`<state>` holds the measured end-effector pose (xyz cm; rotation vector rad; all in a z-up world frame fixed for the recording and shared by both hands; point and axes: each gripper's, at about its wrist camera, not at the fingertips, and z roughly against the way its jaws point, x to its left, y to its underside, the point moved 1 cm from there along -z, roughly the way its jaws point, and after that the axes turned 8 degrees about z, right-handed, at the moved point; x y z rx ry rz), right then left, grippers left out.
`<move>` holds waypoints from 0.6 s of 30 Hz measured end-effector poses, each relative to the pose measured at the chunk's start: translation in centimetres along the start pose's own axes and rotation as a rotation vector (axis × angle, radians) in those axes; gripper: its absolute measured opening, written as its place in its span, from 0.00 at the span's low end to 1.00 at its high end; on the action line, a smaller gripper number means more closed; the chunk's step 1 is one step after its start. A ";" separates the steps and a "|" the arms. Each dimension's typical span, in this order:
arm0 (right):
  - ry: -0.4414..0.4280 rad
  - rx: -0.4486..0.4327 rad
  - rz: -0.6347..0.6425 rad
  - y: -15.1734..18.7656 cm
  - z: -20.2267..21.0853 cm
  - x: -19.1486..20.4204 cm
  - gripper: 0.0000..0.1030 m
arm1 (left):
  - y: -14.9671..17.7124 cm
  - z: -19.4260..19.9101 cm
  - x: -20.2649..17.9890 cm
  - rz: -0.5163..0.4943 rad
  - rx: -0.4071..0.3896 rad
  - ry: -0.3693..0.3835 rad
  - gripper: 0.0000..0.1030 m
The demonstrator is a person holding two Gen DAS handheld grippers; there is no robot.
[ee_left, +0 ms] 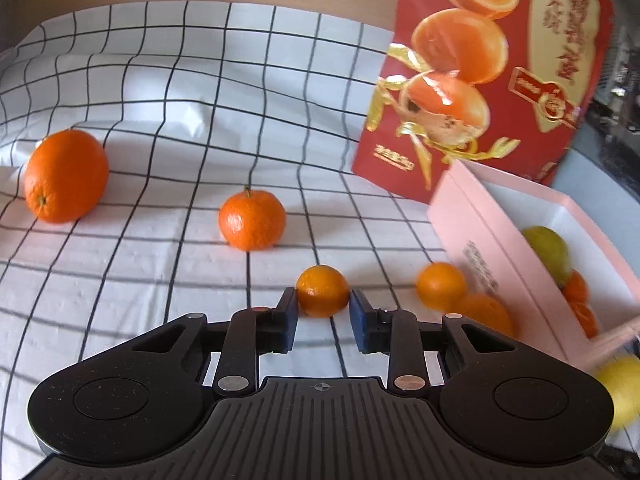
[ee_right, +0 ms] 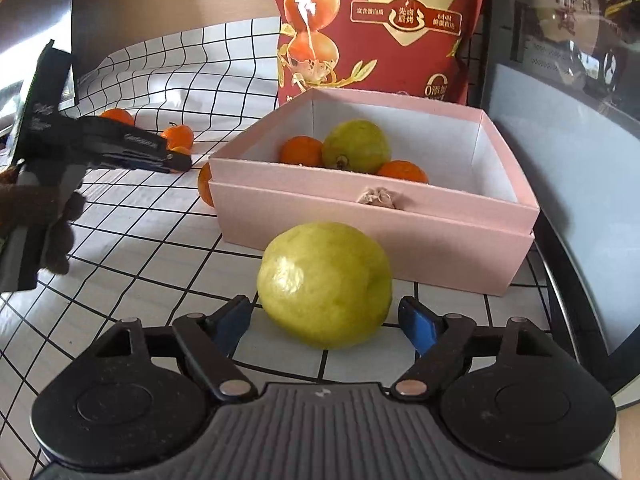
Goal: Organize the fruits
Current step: 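Grasp a small mandarin with the left gripper while the right gripper holds the pear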
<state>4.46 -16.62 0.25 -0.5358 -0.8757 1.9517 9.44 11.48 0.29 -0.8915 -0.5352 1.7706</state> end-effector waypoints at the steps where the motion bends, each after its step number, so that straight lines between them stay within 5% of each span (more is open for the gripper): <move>1: -0.003 0.002 -0.003 0.0 -0.1 -0.1 0.83 | 0.4 0.6 0.1 0.003 -0.001 0.016 0.31; 11: -0.008 0.017 0.013 -0.2 -0.4 0.0 0.89 | 6.3 9.0 -1.9 -0.025 -0.038 0.118 0.31; 18: 0.000 0.035 0.021 -0.4 -0.7 0.1 0.95 | 9.3 10.4 -4.0 -0.113 -0.043 0.130 0.31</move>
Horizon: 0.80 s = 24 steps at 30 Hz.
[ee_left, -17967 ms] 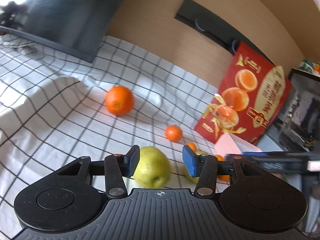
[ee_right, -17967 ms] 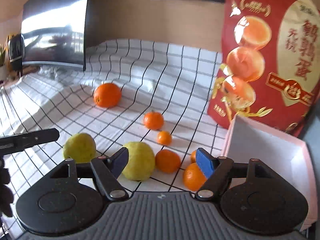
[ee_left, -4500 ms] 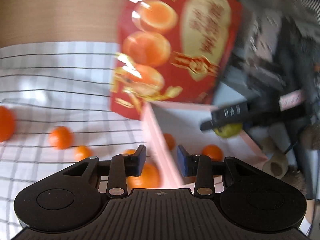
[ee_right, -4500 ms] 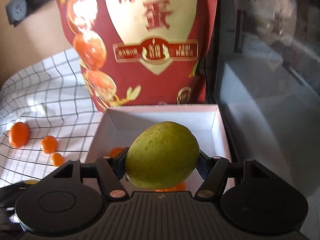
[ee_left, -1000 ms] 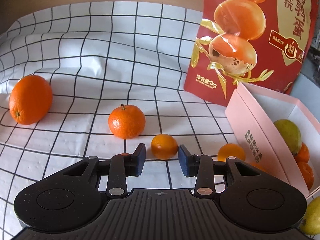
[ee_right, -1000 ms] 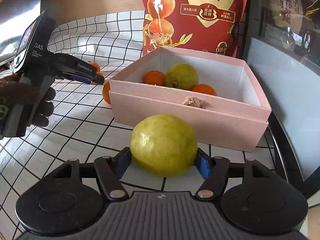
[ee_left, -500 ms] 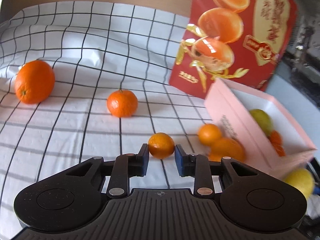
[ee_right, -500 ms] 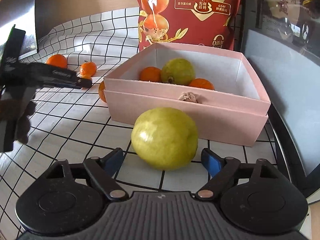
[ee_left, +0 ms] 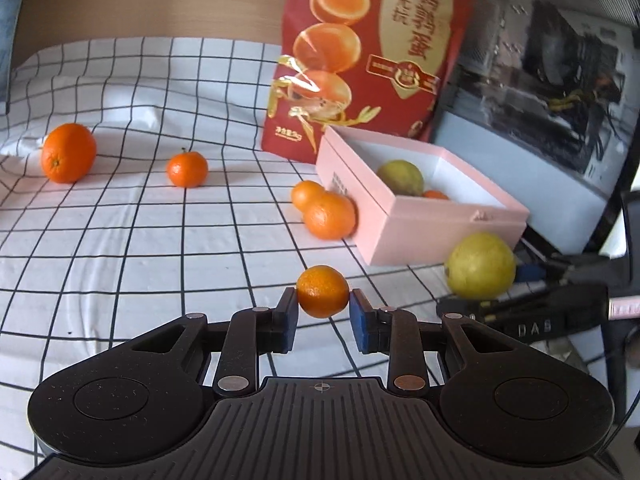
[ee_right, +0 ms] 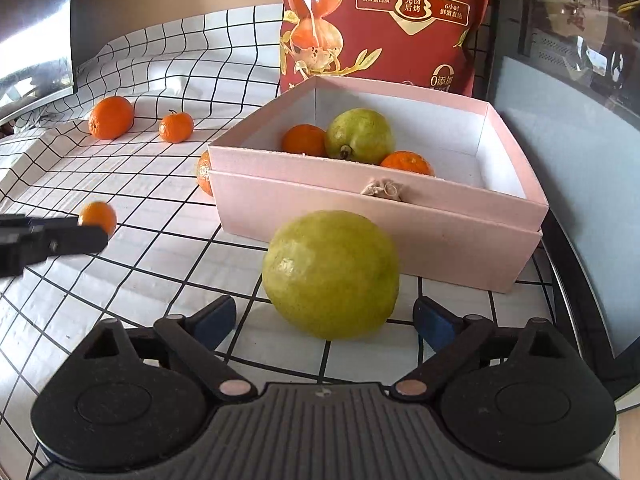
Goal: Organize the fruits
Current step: 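Grasp a small mandarin with the left gripper while the right gripper holds the pear, then carry the mandarin and the green pear toward the pink box with both grippers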
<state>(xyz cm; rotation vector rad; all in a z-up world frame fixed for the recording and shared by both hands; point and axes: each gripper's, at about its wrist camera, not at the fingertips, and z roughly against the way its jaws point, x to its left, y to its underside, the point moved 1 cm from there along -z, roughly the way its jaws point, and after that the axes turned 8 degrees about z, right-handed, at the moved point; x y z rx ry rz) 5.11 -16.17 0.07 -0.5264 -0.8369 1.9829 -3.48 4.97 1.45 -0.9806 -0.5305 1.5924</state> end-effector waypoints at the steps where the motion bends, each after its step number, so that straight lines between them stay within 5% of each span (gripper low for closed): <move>1: 0.001 0.003 -0.002 0.0 -0.1 0.0 0.96 | 0.1 -0.1 0.0 0.004 0.006 0.006 0.31; 24: -0.035 0.012 0.056 0.3 0.6 0.4 1.00 | 1.0 -0.9 0.6 0.061 0.044 0.040 0.31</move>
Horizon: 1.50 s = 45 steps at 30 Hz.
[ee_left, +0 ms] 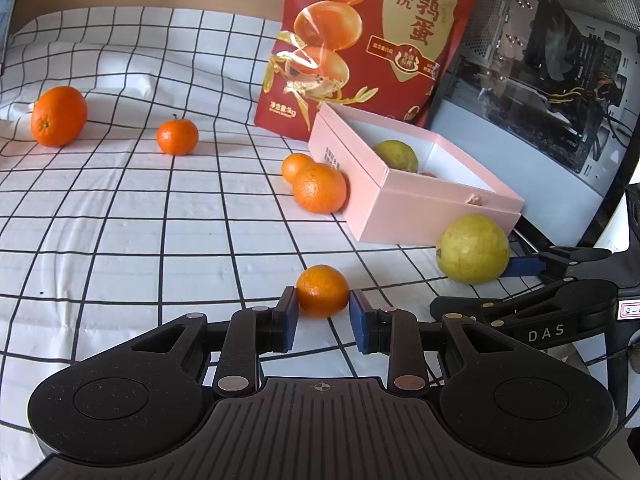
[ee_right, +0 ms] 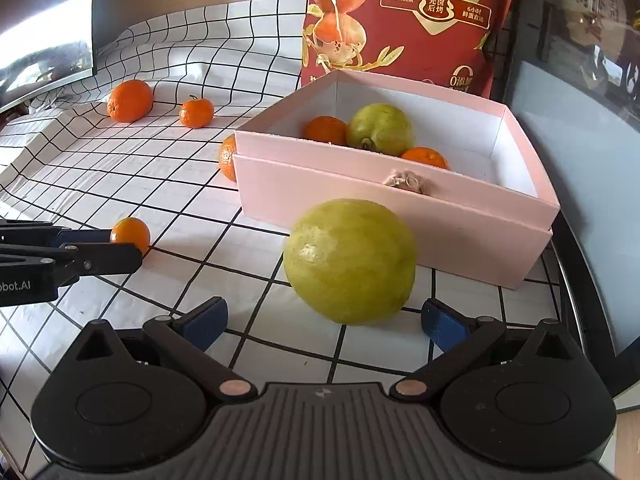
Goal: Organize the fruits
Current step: 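Carry the mandarin and the green pear toward the pink box with both grippers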
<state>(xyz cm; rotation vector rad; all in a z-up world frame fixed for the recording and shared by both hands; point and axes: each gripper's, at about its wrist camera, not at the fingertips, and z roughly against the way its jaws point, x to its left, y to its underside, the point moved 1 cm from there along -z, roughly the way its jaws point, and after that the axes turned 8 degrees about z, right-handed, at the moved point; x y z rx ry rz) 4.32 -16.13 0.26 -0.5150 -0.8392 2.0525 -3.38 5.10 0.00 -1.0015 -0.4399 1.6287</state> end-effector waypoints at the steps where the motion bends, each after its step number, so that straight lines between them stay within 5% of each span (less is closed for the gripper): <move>1: 0.002 0.000 0.000 -0.1 0.0 0.0 1.00 | 0.0 0.0 0.0 0.002 0.000 0.000 0.31; 6: 0.002 -0.014 -0.007 -0.2 -0.1 0.0 0.90 | 0.0 0.0 0.1 0.004 -0.001 0.002 0.31; 12: 0.053 -0.042 -0.021 -0.3 0.3 -0.3 0.61 | -0.1 0.0 0.1 0.010 -0.001 0.006 0.31; 26: -0.030 -0.029 -0.003 1.1 2.0 -0.8 0.60 | 0.0 0.1 0.1 0.016 -0.002 0.007 0.31; 45: -0.087 -0.056 0.080 2.2 3.7 0.8 0.78 | -0.2 0.8 -1.3 -0.012 0.001 0.024 0.31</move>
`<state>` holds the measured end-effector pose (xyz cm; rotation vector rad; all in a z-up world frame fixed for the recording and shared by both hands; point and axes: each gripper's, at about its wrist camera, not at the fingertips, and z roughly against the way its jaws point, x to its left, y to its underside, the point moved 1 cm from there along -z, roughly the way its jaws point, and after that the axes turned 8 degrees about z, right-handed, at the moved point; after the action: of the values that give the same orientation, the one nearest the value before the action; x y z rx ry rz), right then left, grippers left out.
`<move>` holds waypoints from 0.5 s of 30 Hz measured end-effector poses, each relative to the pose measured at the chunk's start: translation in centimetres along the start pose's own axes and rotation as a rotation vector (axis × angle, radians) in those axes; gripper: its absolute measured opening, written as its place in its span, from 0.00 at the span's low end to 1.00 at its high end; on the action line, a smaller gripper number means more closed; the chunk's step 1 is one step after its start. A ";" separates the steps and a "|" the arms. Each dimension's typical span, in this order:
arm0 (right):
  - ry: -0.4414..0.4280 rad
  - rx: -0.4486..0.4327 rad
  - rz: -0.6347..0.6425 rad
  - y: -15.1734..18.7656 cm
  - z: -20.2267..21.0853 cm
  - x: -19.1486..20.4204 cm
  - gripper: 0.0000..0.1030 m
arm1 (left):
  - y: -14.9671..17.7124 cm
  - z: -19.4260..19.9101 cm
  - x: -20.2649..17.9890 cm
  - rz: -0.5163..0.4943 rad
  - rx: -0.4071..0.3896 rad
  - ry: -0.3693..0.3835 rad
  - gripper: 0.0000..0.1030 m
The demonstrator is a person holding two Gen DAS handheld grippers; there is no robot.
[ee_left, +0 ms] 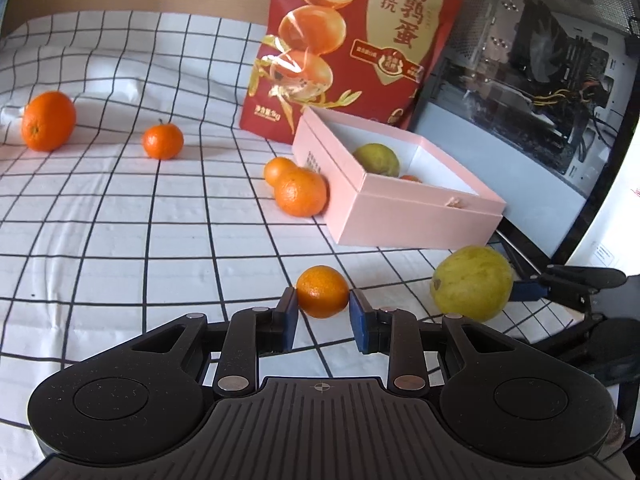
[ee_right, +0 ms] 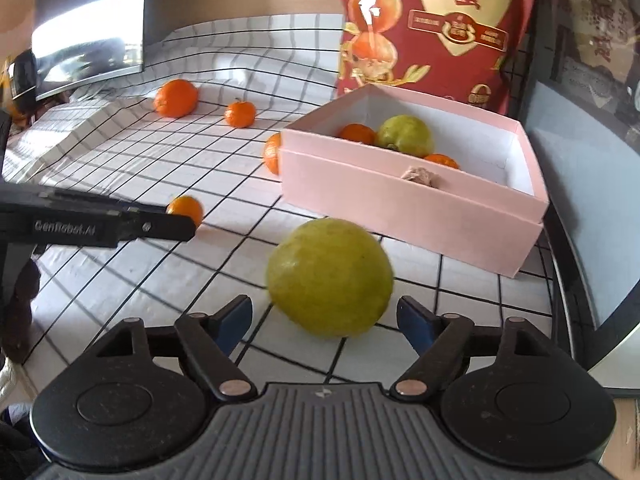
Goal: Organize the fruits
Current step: 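Carry the mandarin and the green pear toward the pink box with both grippers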
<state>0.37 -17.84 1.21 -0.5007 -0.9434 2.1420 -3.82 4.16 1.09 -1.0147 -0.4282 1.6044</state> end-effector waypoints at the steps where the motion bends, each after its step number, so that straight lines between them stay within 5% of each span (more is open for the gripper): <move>1: -0.010 -0.004 0.008 0.1 0.1 0.2 0.80 | -0.1 0.1 -0.1 -0.002 -0.003 -0.003 0.31; 15: 0.029 -0.007 -0.105 -1.1 -1.8 -1.8 0.82 | 0.5 -0.3 -1.3 -0.030 0.027 0.019 0.31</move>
<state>3.10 -17.84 0.94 -0.4742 -0.9402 2.0331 -3.84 2.74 1.04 -0.9977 -0.4062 1.5683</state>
